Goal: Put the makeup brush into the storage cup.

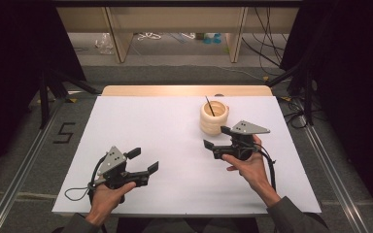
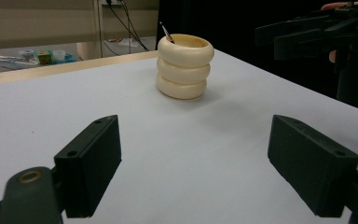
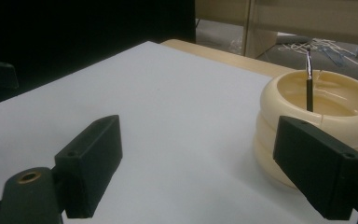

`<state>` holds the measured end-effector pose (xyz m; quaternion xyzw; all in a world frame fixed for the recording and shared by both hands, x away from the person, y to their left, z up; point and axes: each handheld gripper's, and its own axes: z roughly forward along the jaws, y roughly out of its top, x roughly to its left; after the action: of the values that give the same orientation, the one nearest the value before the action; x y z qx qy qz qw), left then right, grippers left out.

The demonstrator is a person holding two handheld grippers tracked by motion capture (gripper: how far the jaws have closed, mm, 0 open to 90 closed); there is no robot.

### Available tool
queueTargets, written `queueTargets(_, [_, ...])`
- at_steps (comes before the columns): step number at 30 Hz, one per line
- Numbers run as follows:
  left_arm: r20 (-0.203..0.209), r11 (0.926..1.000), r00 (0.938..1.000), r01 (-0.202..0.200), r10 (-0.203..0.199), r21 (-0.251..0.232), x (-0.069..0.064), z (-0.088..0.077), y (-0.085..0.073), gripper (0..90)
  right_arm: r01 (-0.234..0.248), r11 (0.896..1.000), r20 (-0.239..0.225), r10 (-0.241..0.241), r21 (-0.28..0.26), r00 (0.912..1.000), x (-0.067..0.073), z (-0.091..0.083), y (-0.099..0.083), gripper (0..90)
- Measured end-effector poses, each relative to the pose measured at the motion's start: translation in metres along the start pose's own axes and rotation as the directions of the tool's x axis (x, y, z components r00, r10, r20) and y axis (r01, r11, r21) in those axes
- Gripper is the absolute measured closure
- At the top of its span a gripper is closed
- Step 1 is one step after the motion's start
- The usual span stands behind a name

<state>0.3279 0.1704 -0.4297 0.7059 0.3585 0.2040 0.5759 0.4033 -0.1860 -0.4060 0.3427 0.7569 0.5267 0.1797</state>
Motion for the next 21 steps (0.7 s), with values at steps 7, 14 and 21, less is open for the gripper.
queueTargets(7, [0.000, 1.0000, 1.0000, -0.001, 0.001, 0.001, 0.000, 0.000, 0.000, 17.0, -0.016, 1.000, -0.017, 0.016, -0.008, 0.9997, 0.005, -0.004, -0.006, 16.4])
queueTargets(14, [0.000, 1.0000, 1.0000, -0.003, 0.003, 0.000, 0.000, 0.000, 0.000, 17.0, -0.012, 1.000, -0.016, 0.012, -0.009, 0.9998, 0.009, -0.011, -0.010, 16.5])
queueTargets(21, [-0.005, 0.9999, 0.9999, 0.011, -0.011, 0.001, -0.001, 0.000, 0.000, 17.0, -0.018, 1.000, -0.018, 0.018, -0.017, 0.9997, 0.012, -0.018, -0.016, 16.5])
